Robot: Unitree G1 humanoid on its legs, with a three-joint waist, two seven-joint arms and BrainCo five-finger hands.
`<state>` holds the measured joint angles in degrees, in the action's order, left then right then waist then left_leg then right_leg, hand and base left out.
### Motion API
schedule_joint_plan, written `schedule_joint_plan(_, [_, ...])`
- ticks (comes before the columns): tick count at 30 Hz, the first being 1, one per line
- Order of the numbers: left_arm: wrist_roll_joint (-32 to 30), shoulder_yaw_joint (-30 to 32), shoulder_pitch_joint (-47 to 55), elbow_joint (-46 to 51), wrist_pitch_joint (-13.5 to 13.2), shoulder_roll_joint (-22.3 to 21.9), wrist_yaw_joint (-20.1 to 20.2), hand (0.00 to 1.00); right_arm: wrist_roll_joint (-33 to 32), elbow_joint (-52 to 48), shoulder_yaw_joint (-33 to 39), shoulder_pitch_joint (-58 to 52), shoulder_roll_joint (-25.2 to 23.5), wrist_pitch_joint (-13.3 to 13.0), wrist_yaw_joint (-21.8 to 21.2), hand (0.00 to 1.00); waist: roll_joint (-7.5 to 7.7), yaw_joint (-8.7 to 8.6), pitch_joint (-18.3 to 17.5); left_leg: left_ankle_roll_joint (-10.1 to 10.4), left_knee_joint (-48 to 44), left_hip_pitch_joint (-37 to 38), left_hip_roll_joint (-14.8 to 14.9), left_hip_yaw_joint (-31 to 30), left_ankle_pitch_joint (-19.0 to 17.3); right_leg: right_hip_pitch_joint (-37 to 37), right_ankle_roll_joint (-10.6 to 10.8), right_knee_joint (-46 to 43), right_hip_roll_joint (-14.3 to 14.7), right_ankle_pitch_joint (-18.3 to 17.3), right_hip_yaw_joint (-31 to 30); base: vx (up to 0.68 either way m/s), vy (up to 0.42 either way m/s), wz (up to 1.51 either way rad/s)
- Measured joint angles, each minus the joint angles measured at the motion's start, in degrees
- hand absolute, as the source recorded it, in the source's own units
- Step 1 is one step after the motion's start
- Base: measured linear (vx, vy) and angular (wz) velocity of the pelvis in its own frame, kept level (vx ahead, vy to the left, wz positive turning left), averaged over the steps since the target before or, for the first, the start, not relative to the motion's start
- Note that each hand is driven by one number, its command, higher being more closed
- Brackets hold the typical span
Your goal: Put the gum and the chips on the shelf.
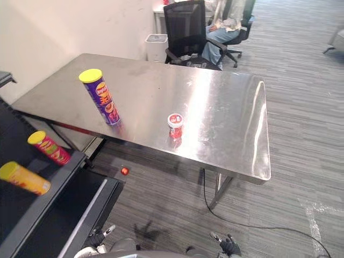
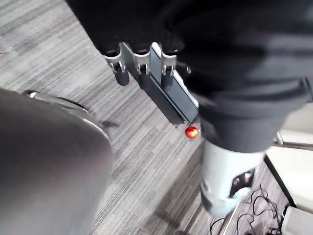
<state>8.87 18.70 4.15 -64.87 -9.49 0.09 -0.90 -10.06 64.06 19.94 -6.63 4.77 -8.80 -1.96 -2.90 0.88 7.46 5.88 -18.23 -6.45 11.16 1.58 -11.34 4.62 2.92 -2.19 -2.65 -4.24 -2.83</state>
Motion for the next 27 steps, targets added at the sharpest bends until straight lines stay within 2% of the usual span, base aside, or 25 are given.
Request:
schedule_joint_plan(1, [0.14,-0.11,-0.16,-0.21,0.03,-0.46,0.07,0.0,-0.03,0.15,-0.1,-0.19,0.05,0.04,0.09,0.0,-0.44,0.07,-0.8,2.05,1.9,0.06,0.27,0.17,2.12,-0.19,1.44,-0.07,-0.5,-0.62,-1.03,0.16,0.332,-0.66])
schedule_joint_plan(2, [-0.07,-0.36,-0.34,-0.18,0.02,-0.19,0.05,0.0,-0.04,0.23,-0.11,-0.33,-0.2,0.08,0.02,0.0,0.39,0.0,-1.36,1.86,2.48,0.69,-0.59,1.37,2.24,-0.16,2.01,-0.23,-1.6,-0.38,-0.93,0.18,0.286,-0.6])
schedule_joint_plan(3, [-0.42,-0.52,-0.29,-0.09,-0.05,0.54,0.11,0.0,-0.03,0.1,-0.2,-0.87,-1.15,0.04,-0.17,0.0,2.57,-0.29,-2.19,1.04,5.03,2.62,-2.3,3.5,2.53,-0.61,2.34,-1.01,-3.56,-0.17,0.52,0.14,0.19,-0.41])
schedule_joint_plan(4, [-0.75,-1.03,-0.1,-0.24,-0.01,1.21,0.16,0.0,-0.03,0.1,-0.19,-1.13,-1.75,0.03,-0.33,0.0,3.05,-0.32,-2.29,0.71,6.23,3.7,-3.13,4.39,2.69,-0.58,2.34,-1.23,-4.49,-0.17,0.89,0.16,0.213,-0.5])
schedule_joint_plan(5, [-0.84,-1.89,0.02,-0.94,0.03,2.2,0.13,0.0,-0.07,0.07,0.06,-1.9,-2.85,0.01,-0.5,0.0,4.43,-0.58,-3.09,0.06,8.28,5.77,-4.67,5.93,3.01,-0.5,2.57,-1.75,-5.77,-0.04,0.83,0.14,0.207,-0.4])
schedule_joint_plan(6, [-1.3,-3.18,0.02,-1.22,0.04,2.65,0.18,0.0,-0.09,0.01,0.49,-2.55,-3.09,0.01,-0.73,0.0,4.85,-0.69,-3.43,-0.85,9.94,7.26,-5.79,6.97,3.16,-0.45,3.14,-2.62,-6.72,0.33,0.79,0.12,0.205,-0.38])
schedule_joint_plan(10, [-3.16,-5.24,0.02,-1.3,-0.01,2.92,0.78,0.0,-0.08,0.13,2.3,-3.01,-3.33,0.04,-1.06,0.0,4.92,-0.52,-3.89,-2.46,13.63,9.89,-8.09,9.94,3.95,-2.72,3.73,-5.71,-8.68,0.73,0.58,0.05,0.155,-0.33])
schedule_joint_plan(11, [-3.28,-5.34,0.0,-1.29,-0.01,2.9,0.89,0.0,-0.07,0.21,2.99,-2.98,-3.38,0.04,-1.03,0.0,5.03,-0.45,-4.01,-2.76,14.32,10.64,-8.35,10.76,4.14,-3.37,4.31,-5.94,-8.8,1.18,0.57,0.04,0.085,-0.37])
schedule_joint_plan(15, [-3.96,-5.58,0.09,-1.42,-0.01,2.87,1.17,0.0,-1.45,2.32,5.88,-3.19,-3.74,0.16,-0.59,0.0,4.74,-0.41,-4.17,-2.97,15.23,11.84,-8.37,11.93,4.28,-3.19,4.34,-5.54,-8.7,1.2,0.99,-0.01,-0.001,-0.26])
schedule_joint_plan(18, [-4.83,-4.62,0.1,-1.43,0.0,2.64,1.23,0.0,-4.16,2.88,9.32,-3.72,-4.72,0.33,-0.12,0.0,4.94,-0.02,-4.8,-2.92,18.7,12.88,-8.55,12.46,6.44,-3.08,4.36,-2.63,-8.73,1.16,3.01,-0.04,-0.067,-0.15])
schedule_joint_plan(20, [-4.99,-2.64,0.11,-1.33,0.03,2.39,1.3,0.0,-5.92,3.76,11.7,-3.56,-4.71,0.94,0.12,0.0,5.11,0.94,-5.19,-2.54,22.29,14.2,-8.79,13.45,8.59,-3.14,4.83,-0.94,-8.66,0.75,4.37,-0.1,-0.119,-0.22])
schedule_joint_plan(21, [-5.06,-1.4,0.09,-1.34,0.14,1.97,1.45,0.0,-7.01,3.83,15.24,-3.24,-4.37,1.17,0.24,0.0,4.61,0.74,-5.17,-2.39,24.09,14.64,-8.85,12.95,9.83,-3.09,4.95,-0.67,-8.29,0.69,5.32,-0.09,-0.101,0.03])
schedule_joint_plan(23, [-5.03,-0.33,0.37,-1.3,0.14,1.44,1.8,0.0,-9.31,3.84,19.98,-3.48,-3.53,1.38,0.28,0.0,4.52,0.79,-5.27,-2.2,24.19,14.75,-8.49,12.02,10.05,-2.37,4.72,-0.63,-8.05,0.53,6.33,-0.06,-0.079,0.23])
schedule_joint_plan(25, [-4.92,0.58,1.04,-1.19,0.14,1.09,2.16,0.0,-13.69,3.14,26.28,-2.89,-0.43,1.38,1.24,0.0,3.86,0.91,-5.98,-2.13,24.21,15.53,-8.36,11.26,10.08,-0.98,4.6,-0.03,-8.03,0.35,7.24,-0.04,-0.048,0.2])
schedule_joint_plan(27, [-4.69,1.33,1.48,-1.08,0.11,1.15,2.35,0.0,-15.43,0.68,29.67,-1.66,2.1,1.29,2.24,0.0,3.74,0.85,-6.11,-2.13,24.22,15.58,-8.41,11.18,10.08,-0.69,4.36,0.32,-8.11,0.21,7.35,-0.05,-0.011,0.06])
